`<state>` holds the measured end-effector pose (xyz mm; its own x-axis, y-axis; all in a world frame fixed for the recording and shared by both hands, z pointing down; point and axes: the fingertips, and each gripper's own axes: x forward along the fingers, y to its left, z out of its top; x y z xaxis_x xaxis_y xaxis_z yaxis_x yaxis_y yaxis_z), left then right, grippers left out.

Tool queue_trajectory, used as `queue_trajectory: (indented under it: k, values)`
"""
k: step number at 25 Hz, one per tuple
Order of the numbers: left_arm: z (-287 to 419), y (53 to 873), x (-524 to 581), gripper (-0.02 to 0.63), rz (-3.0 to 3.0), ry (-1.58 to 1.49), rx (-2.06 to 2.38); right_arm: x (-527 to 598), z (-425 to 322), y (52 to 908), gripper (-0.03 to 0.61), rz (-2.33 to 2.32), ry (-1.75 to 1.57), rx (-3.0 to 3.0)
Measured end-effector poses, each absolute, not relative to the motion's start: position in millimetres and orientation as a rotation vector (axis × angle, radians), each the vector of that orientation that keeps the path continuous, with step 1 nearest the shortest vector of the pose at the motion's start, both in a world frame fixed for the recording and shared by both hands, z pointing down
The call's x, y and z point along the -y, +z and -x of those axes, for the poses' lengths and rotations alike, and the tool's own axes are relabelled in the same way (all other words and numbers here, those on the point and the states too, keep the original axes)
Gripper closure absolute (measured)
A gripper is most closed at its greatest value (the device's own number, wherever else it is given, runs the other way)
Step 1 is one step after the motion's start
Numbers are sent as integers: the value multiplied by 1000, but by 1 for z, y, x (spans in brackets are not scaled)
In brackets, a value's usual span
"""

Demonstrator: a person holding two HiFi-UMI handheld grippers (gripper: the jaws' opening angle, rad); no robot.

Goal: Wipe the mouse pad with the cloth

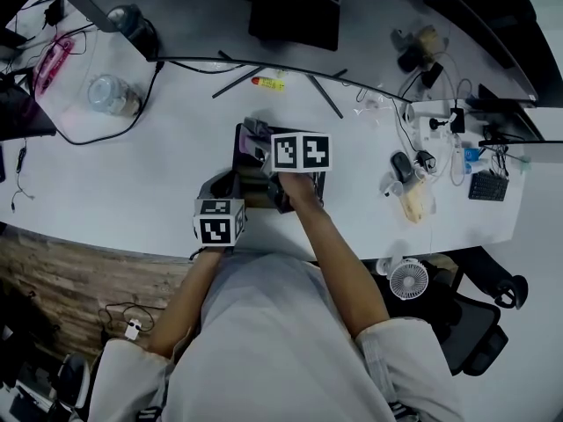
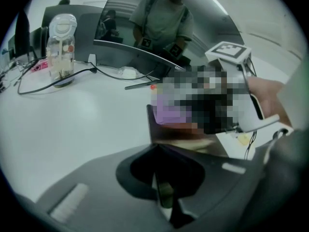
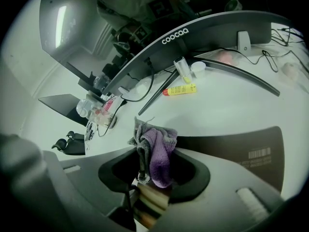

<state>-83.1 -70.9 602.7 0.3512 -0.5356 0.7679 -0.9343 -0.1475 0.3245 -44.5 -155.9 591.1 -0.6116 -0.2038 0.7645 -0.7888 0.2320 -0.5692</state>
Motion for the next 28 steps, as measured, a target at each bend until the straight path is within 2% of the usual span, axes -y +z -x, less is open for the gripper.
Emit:
queue_trajectory:
  k: [28]
  values:
    - [85,601,71,614,-1805,623,1304,156,18,592,403,-880,1435,1950]
